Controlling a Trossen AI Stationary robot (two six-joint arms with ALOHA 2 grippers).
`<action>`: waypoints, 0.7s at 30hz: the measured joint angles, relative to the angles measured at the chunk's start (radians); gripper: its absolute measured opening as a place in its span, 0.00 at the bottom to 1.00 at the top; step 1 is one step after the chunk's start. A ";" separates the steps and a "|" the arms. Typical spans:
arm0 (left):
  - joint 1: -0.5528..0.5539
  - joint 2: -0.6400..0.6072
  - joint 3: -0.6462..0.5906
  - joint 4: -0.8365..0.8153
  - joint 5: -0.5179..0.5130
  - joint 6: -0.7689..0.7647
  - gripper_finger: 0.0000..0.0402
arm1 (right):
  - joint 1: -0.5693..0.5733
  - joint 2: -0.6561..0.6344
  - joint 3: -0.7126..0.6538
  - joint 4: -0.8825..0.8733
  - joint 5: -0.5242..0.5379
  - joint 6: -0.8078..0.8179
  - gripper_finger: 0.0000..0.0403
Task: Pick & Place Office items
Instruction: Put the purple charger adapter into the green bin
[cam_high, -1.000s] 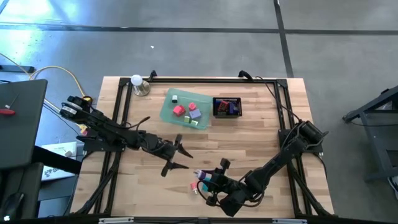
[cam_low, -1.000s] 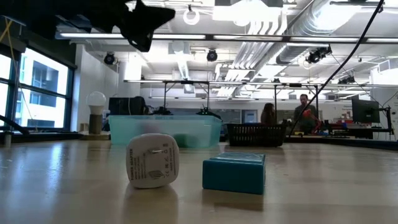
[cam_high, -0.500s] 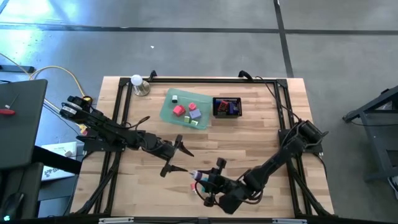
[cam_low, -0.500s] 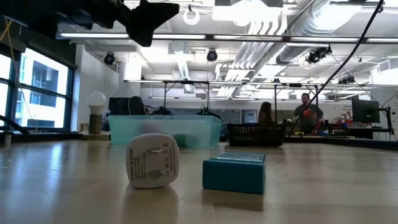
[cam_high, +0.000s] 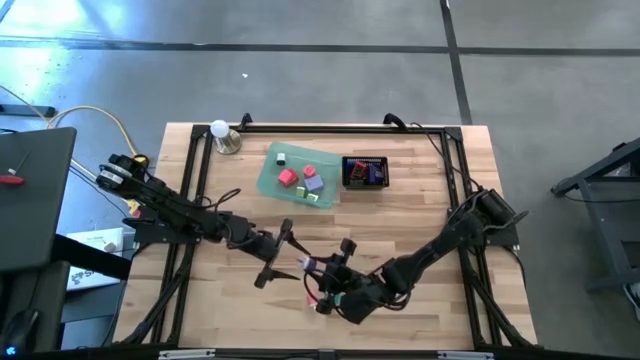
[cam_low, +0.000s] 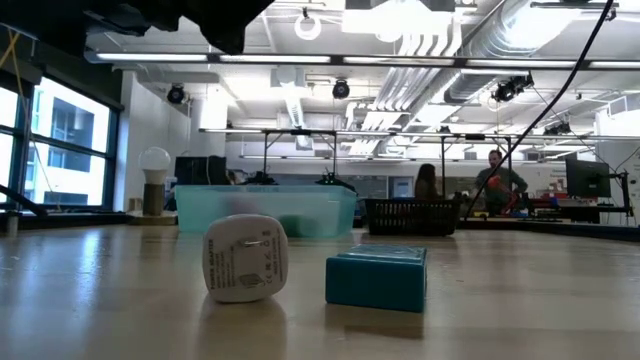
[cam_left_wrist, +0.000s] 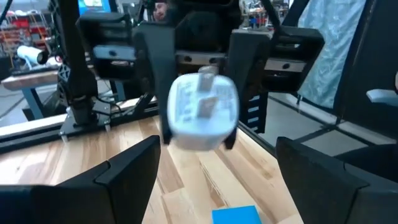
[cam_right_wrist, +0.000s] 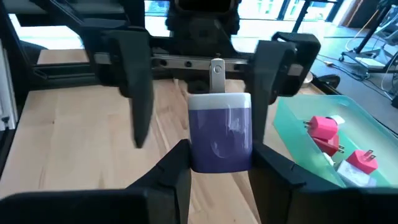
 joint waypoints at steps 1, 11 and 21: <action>-0.002 0.000 0.000 0.004 -0.005 0.006 0.78 | -0.005 0.000 0.000 0.000 -0.005 0.000 0.29; 0.004 0.000 0.000 0.047 -0.024 0.018 0.78 | -0.024 0.000 0.000 0.000 -0.029 -0.004 0.29; 0.005 0.000 0.000 0.063 -0.029 0.018 0.75 | -0.024 0.000 0.000 0.000 -0.029 -0.017 0.29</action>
